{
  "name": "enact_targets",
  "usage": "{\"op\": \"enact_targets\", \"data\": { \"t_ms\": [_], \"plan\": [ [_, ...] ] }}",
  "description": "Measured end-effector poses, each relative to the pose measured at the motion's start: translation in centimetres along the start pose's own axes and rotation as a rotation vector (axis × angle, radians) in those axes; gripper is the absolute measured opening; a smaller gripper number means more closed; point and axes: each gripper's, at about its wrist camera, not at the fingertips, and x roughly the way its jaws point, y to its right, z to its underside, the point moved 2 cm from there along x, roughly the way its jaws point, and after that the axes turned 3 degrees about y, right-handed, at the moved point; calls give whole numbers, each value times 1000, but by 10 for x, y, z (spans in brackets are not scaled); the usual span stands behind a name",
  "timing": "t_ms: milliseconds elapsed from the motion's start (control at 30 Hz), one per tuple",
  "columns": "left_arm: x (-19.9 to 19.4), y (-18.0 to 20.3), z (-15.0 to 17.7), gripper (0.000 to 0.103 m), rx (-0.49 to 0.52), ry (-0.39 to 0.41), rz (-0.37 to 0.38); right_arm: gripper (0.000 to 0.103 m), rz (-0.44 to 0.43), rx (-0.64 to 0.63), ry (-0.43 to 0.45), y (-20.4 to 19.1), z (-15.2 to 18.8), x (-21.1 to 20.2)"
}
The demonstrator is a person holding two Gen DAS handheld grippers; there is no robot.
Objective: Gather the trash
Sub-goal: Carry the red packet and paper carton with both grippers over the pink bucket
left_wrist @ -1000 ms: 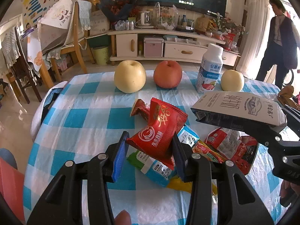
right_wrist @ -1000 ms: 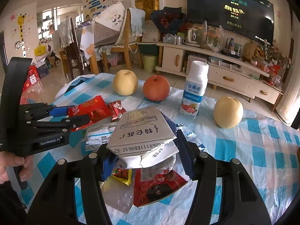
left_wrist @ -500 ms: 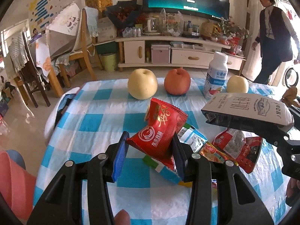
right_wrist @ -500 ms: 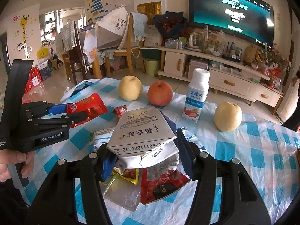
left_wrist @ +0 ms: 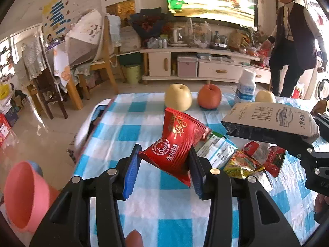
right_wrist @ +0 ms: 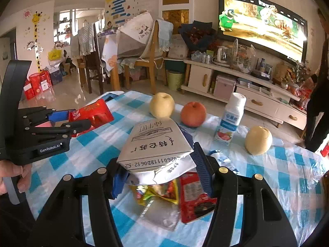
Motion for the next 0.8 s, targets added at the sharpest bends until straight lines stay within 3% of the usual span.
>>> {"op": "enact_targets", "data": {
  "t_ms": [467, 800],
  "plan": [
    [-51, -89, 18, 46, -68, 11, -117, 60, -98, -74, 30, -85, -33, -9],
    [-90, -185, 32, 46, -150, 22, -234, 60, -218, -136, 50, -173, -68, 8]
  ]
}}
